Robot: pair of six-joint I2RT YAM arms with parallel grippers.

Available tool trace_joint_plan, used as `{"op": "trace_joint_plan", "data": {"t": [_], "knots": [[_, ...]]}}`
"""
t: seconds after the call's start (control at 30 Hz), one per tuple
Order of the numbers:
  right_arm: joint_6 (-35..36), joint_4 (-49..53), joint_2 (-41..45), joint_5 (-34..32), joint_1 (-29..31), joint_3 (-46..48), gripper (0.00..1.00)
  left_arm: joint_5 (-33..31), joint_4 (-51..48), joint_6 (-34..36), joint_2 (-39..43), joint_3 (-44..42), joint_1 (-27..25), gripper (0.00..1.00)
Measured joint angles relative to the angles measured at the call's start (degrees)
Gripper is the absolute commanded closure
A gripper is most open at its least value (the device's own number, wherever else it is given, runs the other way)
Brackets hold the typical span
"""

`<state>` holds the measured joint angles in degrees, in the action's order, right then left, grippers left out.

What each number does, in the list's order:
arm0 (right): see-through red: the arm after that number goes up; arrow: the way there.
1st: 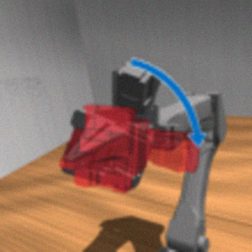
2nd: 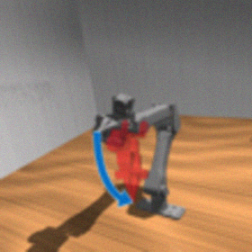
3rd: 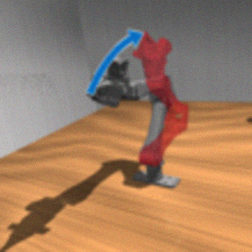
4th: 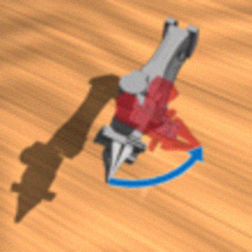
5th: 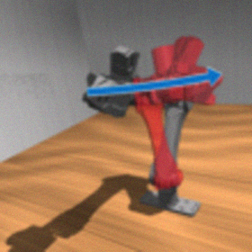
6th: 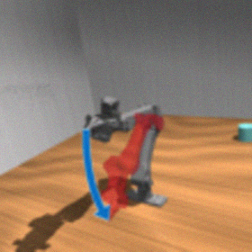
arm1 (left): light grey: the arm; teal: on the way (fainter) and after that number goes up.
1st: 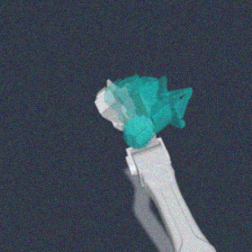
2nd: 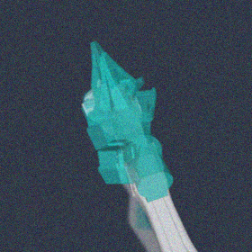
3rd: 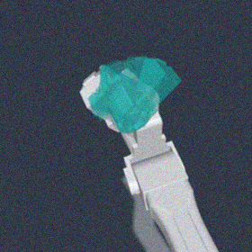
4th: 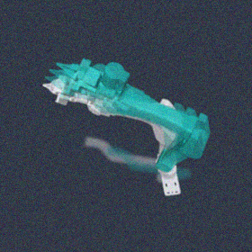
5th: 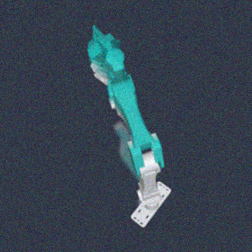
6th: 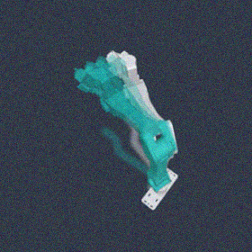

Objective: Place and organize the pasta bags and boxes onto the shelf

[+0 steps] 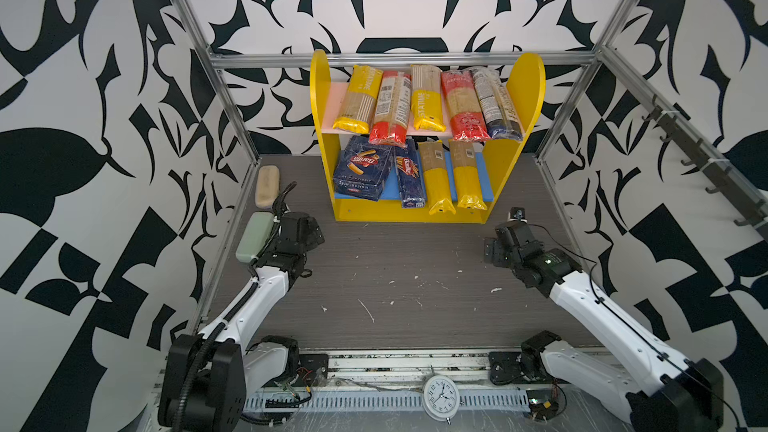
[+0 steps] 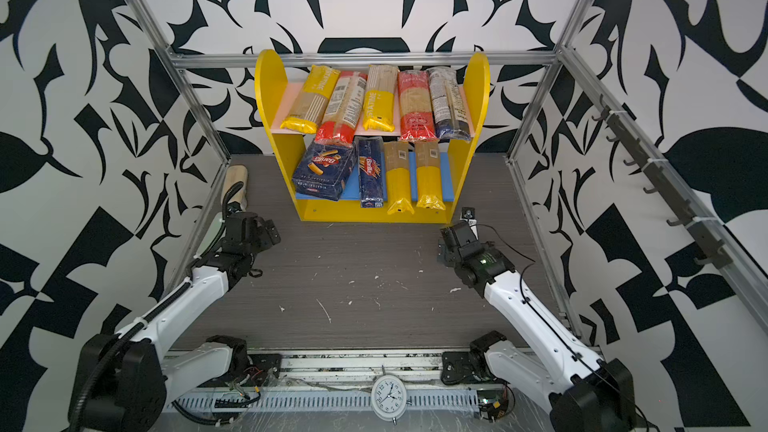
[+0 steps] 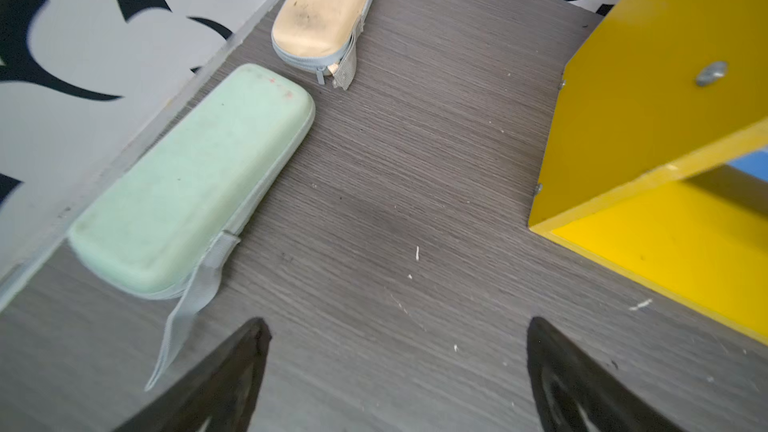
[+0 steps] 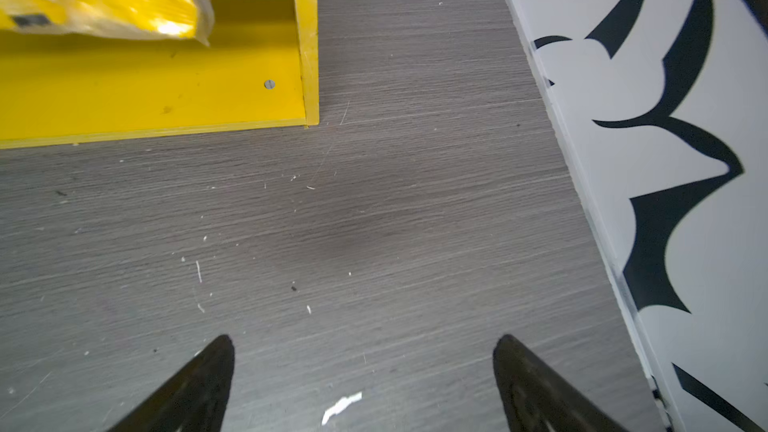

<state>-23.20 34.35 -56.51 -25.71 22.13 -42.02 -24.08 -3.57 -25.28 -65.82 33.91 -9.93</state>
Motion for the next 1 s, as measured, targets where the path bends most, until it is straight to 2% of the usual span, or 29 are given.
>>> {"op": "trace_joint_plan", "data": {"t": [0.27, 0.5, 0.7, 1.0], "knots": [[3.56, -10.34, -2.67, 2.14, -4.96, 2.78, 0.0, 1.64, 9.09, 3.74, -4.39, -0.22, 3.54, 0.01], [5.66, -21.59, -3.48, 2.51, -9.6, 9.14, 0.0, -1.2, 18.84, 7.52, -1.92, -4.98, 4.33, 0.01], [5.84, -30.53, -7.15, 0.55, -11.1, 12.13, 0.0, -4.44, 28.44, 10.62, -1.55, -11.06, 5.03, 0.01], [7.98, -44.5, -7.32, 0.39, -13.6, 15.87, 0.0, -6.19, 39.28, 15.39, -11.23, -11.67, 5.92, 0.01]]}}
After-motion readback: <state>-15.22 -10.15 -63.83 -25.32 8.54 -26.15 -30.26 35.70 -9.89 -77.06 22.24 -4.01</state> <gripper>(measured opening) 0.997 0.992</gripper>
